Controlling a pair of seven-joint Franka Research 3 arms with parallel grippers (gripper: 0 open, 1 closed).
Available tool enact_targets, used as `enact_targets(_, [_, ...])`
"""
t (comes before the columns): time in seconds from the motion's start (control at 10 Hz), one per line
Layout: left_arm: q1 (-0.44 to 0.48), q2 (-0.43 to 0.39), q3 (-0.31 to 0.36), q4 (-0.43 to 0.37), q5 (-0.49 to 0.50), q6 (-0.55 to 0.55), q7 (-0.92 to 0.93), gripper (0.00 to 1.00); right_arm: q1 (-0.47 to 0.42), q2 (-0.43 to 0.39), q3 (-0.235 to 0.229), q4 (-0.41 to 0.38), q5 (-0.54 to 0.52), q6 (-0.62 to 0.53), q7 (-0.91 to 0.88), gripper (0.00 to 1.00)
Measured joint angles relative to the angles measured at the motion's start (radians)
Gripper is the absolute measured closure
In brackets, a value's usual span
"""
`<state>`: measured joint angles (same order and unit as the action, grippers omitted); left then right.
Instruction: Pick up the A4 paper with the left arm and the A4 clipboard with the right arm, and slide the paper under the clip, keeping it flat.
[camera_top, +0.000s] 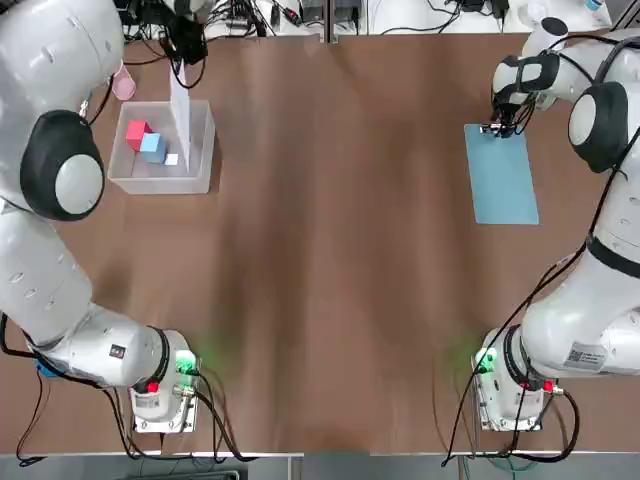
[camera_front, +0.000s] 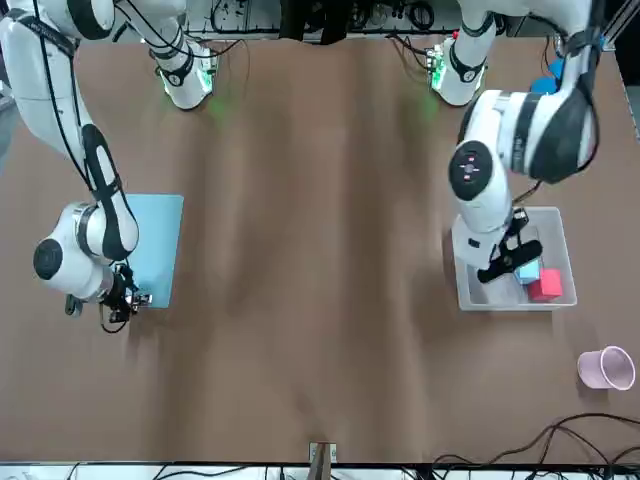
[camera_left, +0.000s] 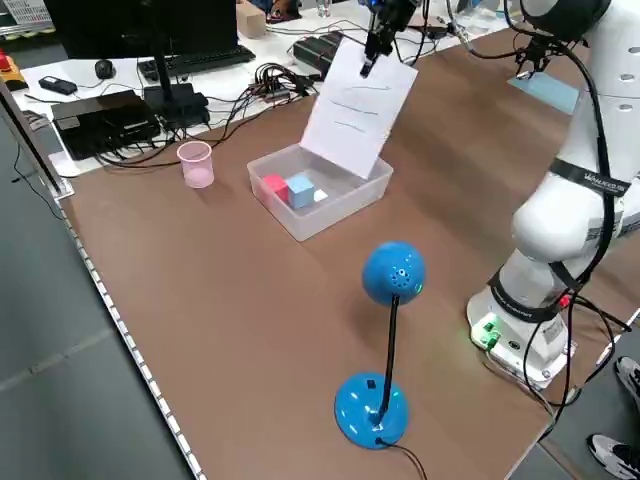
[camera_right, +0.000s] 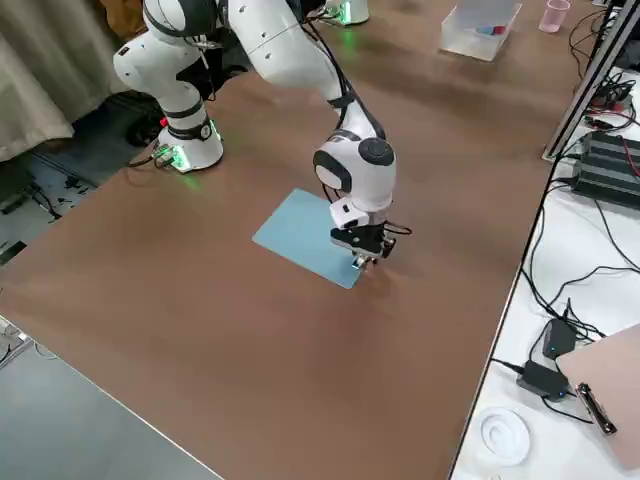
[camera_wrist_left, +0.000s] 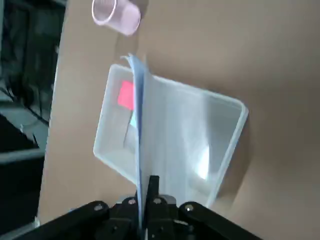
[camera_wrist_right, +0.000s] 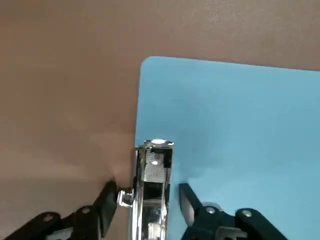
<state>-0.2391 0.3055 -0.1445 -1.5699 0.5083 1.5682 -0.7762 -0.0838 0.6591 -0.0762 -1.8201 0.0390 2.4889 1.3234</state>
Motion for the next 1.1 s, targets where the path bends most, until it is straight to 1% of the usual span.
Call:
enact_targets(0.1, [0.02, -0.005, -0.001, 0.027, -0.041, -0.018, 0.009, 0.99, 0.0, 0.0, 0.001, 0.002, 0.0, -0.001, 0.001, 0.54])
enact_targets(0.3, [0.052, -0.011, 0.001, 0.073, -0.183, -0.023, 0.007, 0.99, 0.001, -0.001, 0.002, 0.006, 0.0, -0.001, 0.004, 0.67])
enact_targets(0.4, [0.077, -0.012, 0.002, 0.094, -0.241, -0.023, 0.006, 0.99, 0.001, -0.001, 0.002, 0.006, 0.0, -0.001, 0.004, 0.67])
enact_targets(0.5, [0.095, -0.012, 0.003, 0.108, -0.268, -0.023, -0.005, 0.99, 0.001, -0.001, 0.002, 0.006, 0.0, -0.001, 0.004, 0.67])
enact_targets(0.8, [0.095, -0.014, 0.001, 0.13, -0.302, -0.024, -0.108, 0.99, 0.001, -0.001, 0.002, 0.007, 0.0, -0.001, 0.004, 0.67])
enact_targets(1.1, [0.095, -0.025, -0.001, 0.147, -0.365, -0.008, -0.282, 0.99, 0.001, -0.001, 0.002, 0.009, 0.0, -0.003, 0.004, 0.68])
